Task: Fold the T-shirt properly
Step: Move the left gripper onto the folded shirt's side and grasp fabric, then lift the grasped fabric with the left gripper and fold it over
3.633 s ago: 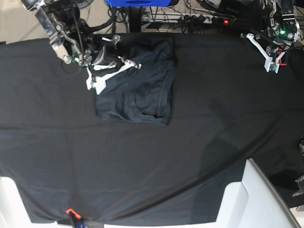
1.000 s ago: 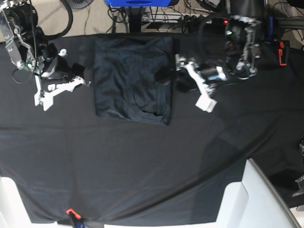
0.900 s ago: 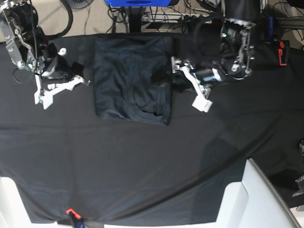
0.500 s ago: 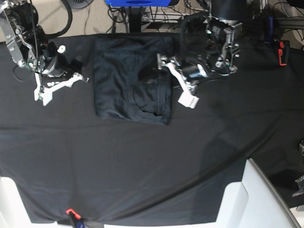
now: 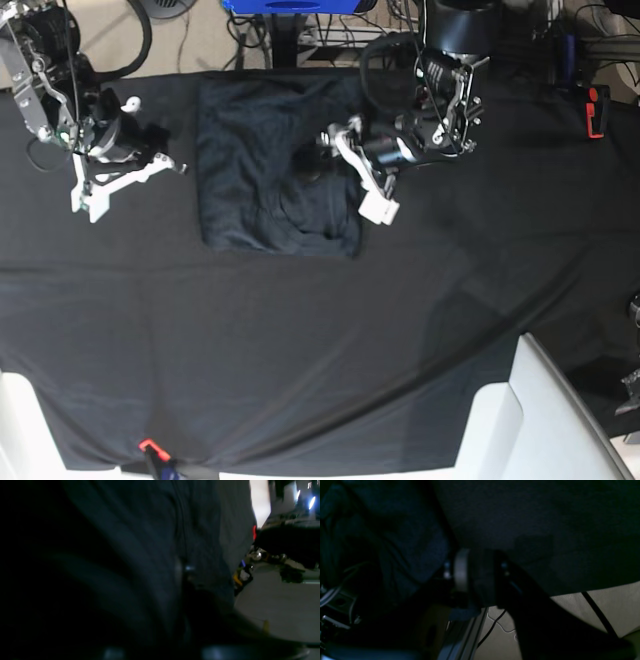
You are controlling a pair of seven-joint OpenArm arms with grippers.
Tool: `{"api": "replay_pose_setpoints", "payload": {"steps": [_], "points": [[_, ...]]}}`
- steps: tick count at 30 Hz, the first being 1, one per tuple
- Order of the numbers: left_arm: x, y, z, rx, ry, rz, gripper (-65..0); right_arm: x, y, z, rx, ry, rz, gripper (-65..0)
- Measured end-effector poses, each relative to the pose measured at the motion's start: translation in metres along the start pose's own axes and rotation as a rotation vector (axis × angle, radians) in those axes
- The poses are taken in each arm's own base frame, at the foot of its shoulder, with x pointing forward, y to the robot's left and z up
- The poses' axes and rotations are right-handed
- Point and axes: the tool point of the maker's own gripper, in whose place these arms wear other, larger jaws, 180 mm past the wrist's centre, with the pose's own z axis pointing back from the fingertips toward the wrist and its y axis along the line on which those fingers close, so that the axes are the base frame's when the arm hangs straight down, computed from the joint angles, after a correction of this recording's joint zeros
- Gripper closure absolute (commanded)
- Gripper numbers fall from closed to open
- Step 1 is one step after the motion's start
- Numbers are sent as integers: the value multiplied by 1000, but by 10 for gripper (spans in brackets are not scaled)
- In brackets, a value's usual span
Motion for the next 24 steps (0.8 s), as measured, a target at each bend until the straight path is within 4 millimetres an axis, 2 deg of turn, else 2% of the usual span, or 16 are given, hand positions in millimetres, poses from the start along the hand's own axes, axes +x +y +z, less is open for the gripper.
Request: {"api": "replay_pose_setpoints", "payload": {"steps": [4,8,13,18,24], "points": [[-1,0,0,1,4,0,0,15,-12,3,-20,-41,-40,-2],[1,0,0,2,4,-7,0,21,-18,5,-32,-55,-55,-6],[6,22,13,81,19,24,0,23,-23,4,-42,-55,-69,-6],[11,38,27,120,117,-77,0,12,-42,-8,-98,-16,-93,-6],[28,37,17,176,293,-303,0,14,-42,-8,-99,-19,-95,-5]]}}
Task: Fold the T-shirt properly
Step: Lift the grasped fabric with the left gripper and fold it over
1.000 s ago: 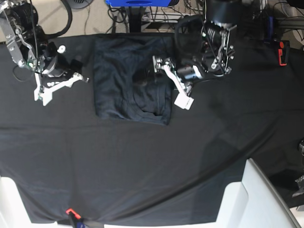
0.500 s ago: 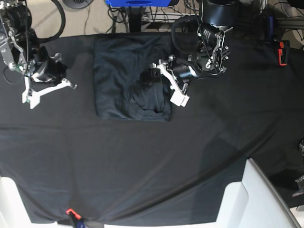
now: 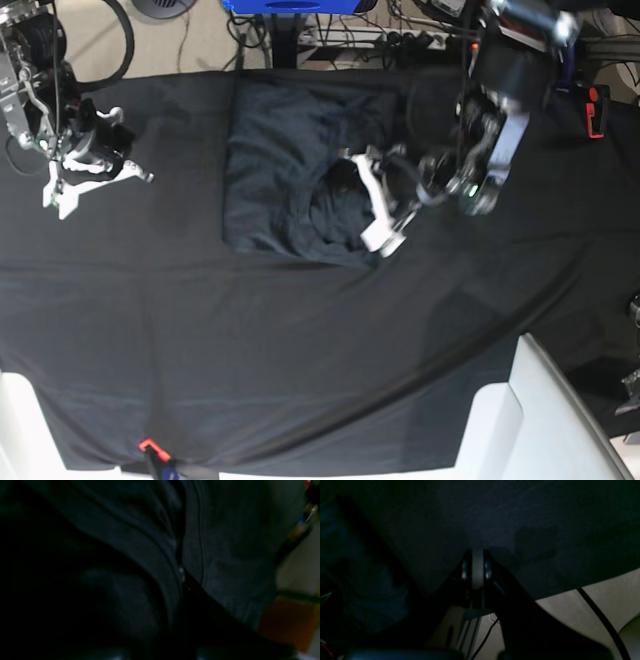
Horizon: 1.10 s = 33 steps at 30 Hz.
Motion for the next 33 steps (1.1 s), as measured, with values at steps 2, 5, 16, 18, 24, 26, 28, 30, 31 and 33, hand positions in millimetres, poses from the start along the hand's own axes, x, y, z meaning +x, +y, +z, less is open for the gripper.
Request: {"api": "replay_pose_setpoints", "payload": {"steps": [2,5,16,18,24,26,28,30,31,33], "points": [[8,-1,-3,20,39,-64,0,0,0,0,-2,0,0,-3],[14,-4,-5,28,113,-172,0,0,0,0,-1,1,0,-3],[26,-17,0,83,327,-532,0,4,3,0,6,-7,0,-3],[21,-16,0,85,361,-572,0,8,5,1,11,-16,0,-3],[10,0,8,122,453,-684,0,13,9,1,17,-26,0,-3],[8,5,9,152,488,-770,0,17,11,2,24,-34,-2,-2],[7,8,8,183,523,-865,0,20,13,2,28,-40,-2,-2],[9,10,6,211,543,-954,0,20,13,2,28,-41,-2,-2],[11,12,6,226,544,-988,0,20,13,2,28,-41,-2,-2],[21,20,7,289,544,-1080,0,21,13,2,28,-41,-2,-2]]}}
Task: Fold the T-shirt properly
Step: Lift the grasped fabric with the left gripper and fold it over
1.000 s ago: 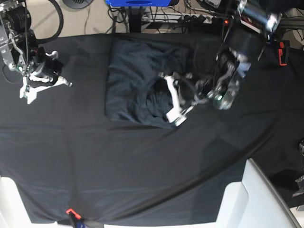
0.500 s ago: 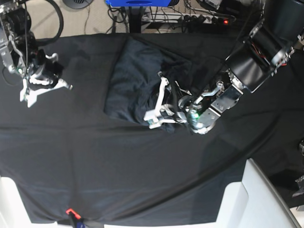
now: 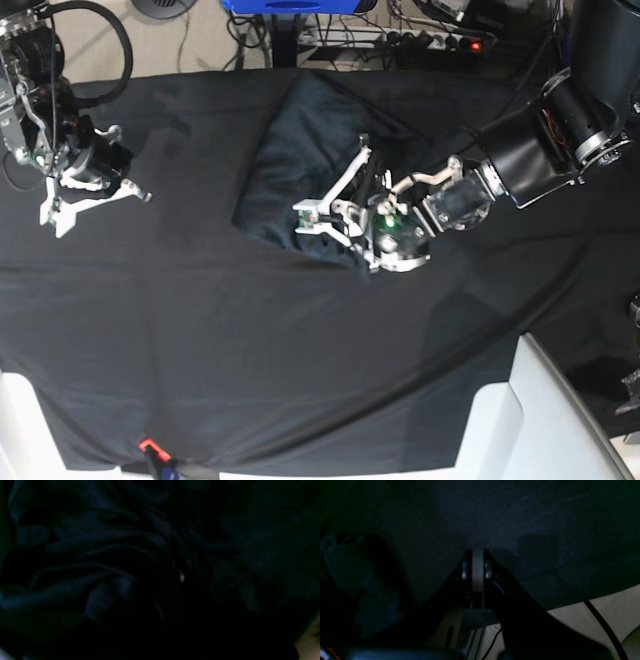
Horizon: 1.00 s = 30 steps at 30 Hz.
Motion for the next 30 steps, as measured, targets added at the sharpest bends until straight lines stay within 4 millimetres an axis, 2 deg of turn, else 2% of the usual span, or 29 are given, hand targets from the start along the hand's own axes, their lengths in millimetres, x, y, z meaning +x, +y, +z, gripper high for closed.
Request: {"api": "replay_pose_setpoints", "payload": {"steps": [2,6,9,18,23,30], "points": [[-5,16,1,91,60,-96,0,0,0,0,0,0,0,-2],[-30,34,-1,167,239,-271,0,0,0,0,0,0,0,-2],[-32,46,-4,216,298,-329,0,0,0,0,1,0,0,-2],[-10,50,-10,243,289,-378,0,-1,-3,-2,-9,5,-2,-2],[15,47,-11,249,236,-396,0,-6,-15,-10,-45,27,-14,-2],[55,35,-11,240,120,-414,0,-6,-15,-10,-45,27,-13,-2]]}}
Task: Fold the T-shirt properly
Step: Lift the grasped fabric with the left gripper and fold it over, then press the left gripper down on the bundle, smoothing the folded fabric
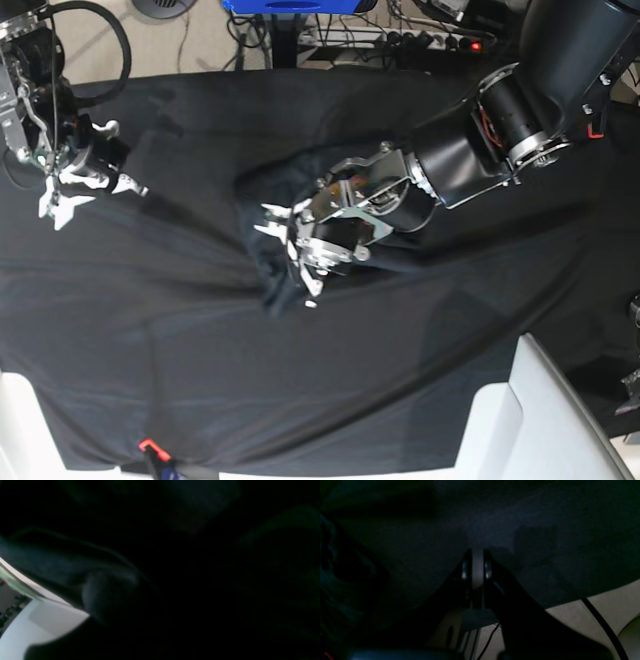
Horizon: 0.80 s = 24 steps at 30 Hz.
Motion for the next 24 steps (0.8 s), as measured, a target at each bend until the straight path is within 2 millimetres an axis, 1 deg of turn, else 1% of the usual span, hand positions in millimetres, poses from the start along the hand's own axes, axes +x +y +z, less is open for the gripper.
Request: {"api": "replay_pose_setpoints", "payload": {"steps": [3,7,13,15,19,21,24], "points": [[16,-7,4,12,-25,-77,0,10,-5,2,-2,-19,-37,-2],[24,-12,6,19,-31,-127,0,22,-13,5,-13,-46,-68,-2],[27,-15,6,21,-34,-133,0,22,-14,5,-15,-48,-70,-2],[34,-17,9,23,-55,-137,0,23,-14,5,-17,-51,-69,-2],[56,-24,18,17,-124,-152,0,22,-18,2,-28,-43,-73,-2],[60,-26,19,15,-137,-157,0,21,-19,2,-31,-41,-74,-2],[61,-27,19,14,-141,-159,0,22,-18,2,-30,-42,-74,-2]]}}
